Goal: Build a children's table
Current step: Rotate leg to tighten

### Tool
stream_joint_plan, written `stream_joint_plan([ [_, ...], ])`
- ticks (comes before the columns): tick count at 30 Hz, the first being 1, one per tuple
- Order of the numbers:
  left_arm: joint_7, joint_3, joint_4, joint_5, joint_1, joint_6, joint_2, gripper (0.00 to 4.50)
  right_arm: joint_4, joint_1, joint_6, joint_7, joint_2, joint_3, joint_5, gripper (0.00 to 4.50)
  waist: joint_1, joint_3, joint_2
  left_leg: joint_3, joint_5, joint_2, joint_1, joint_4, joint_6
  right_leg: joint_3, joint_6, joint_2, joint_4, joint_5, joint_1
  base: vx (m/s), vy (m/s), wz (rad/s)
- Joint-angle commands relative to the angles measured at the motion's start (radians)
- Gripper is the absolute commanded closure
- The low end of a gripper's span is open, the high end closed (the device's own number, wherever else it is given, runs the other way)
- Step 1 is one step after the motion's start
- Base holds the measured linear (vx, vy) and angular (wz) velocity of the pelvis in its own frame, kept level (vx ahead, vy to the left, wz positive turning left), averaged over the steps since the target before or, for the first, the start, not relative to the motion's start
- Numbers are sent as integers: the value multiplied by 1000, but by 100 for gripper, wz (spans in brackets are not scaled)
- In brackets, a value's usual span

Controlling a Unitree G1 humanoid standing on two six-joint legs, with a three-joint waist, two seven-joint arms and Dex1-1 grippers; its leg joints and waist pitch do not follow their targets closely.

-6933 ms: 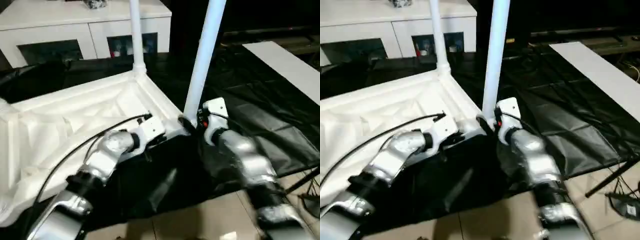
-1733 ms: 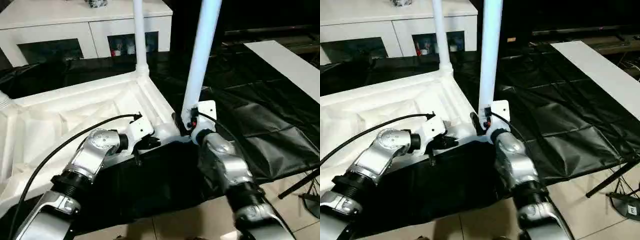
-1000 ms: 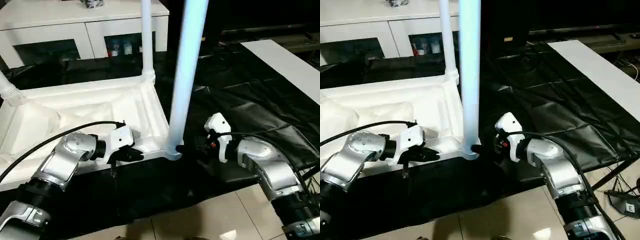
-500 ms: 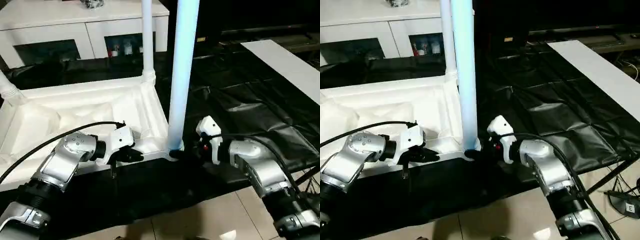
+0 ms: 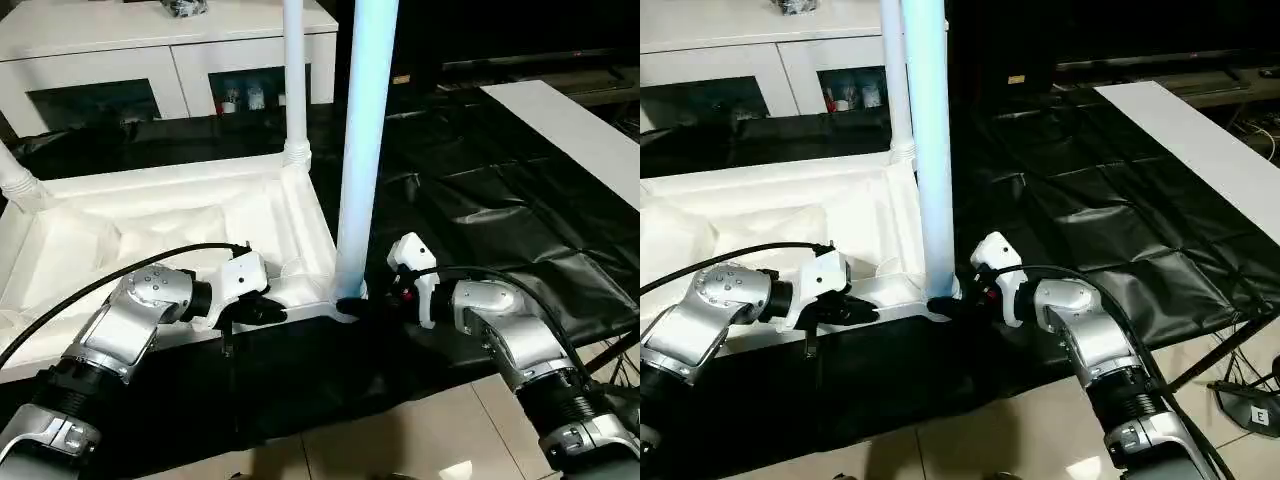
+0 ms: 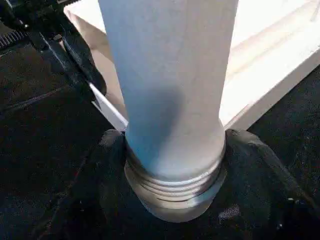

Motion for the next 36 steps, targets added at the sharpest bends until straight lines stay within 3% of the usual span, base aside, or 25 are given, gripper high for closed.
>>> stream_joint_plan([
  [1,-12,-29,-14,12,11,9,0,450,8,-18,-14,10,5,4,-6,179,2,-67,2,-7,-152,34,9,-68,48,45,-275,-56,-57,-93,55,0,0,0],
  [8,19,-23,-14,12,11,16,-20,450,48,-31,-42,-56,34,-20,-24,179,0,-66,1,-7,-152,34,8,-67,49,45,-277,-58,-56,-99,54,0,0,0],
  [10,104,-4,13,19,-15,31,-76,450,139,-66,-69,-244,85,-55,-75,179,-8,-62,-3,-6,-170,33,5,-69,29,46,-272,-59,-62,-149,51,0,0,0],
  [12,142,-7,32,29,-37,41,-112,450,192,-83,-66,-367,123,-82,-91,180,-8,-61,-3,-9,-212,30,12,-71,3,45,-241,-59,-71,-246,50,0,0,0],
  [17,221,-6,82,45,-81,51,-177,450,274,-112,-55,-594,191,-129,-113,181,-16,-65,1,-10,-193,29,10,-71,-2,47,-237,-56,-68,-196,47,0,0,0],
  [18,282,-2,118,58,-109,62,-218,450,332,-132,-59,-750,240,-164,-117,182,-17,-66,1,-9,-187,29,11,-70,-3,46,-243,-56,-68,-179,49,0,0,0],
  [19,301,-1,130,62,-118,66,-230,450,351,-138,-63,-793,255,-176,-114,182,-18,-67,6,-9,-176,28,9,-69,-6,48,-246,-57,-66,-161,48,0,0,0],
  [22,358,6,163,83,-140,68,-266,450,423,-164,-86,-924,309,-224,-102,182,-19,-69,6,-10,-172,27,8,-69,-6,46,-250,-57,-64,-135,51,0,0,0],
  [23,381,10,181,85,-151,70,-286,450,465,-177,-103,-987,344,-244,-90,182,-18,-70,12,-10,-171,27,10,-69,-5,45,-250,-56,-63,-121,51,0,0,0],
  [29,377,2,193,87,-156,50,-294,450,506,-197,-147,-879,403,-187,-97,182,-23,-67,7,-10,-218,29,8,-72,7,44,-248,-58,-66,-132,53,0,0,0],
  [30,365,0,185,88,-148,41,-284,450,456,-185,-193,-844,396,-183,-97,127,-23,-67,6,-10,-220,29,8,-72,10,44,-247,-58,-66,-136,54,0,0,0],
  [36,329,0,151,84,-118,29,-250,450,319,-135,-204,-812,335,-188,-93,78,-16,-70,7,-8,-154,31,7,-68,36,44,-263,-56,-58,-51,56,0,0,0],
])
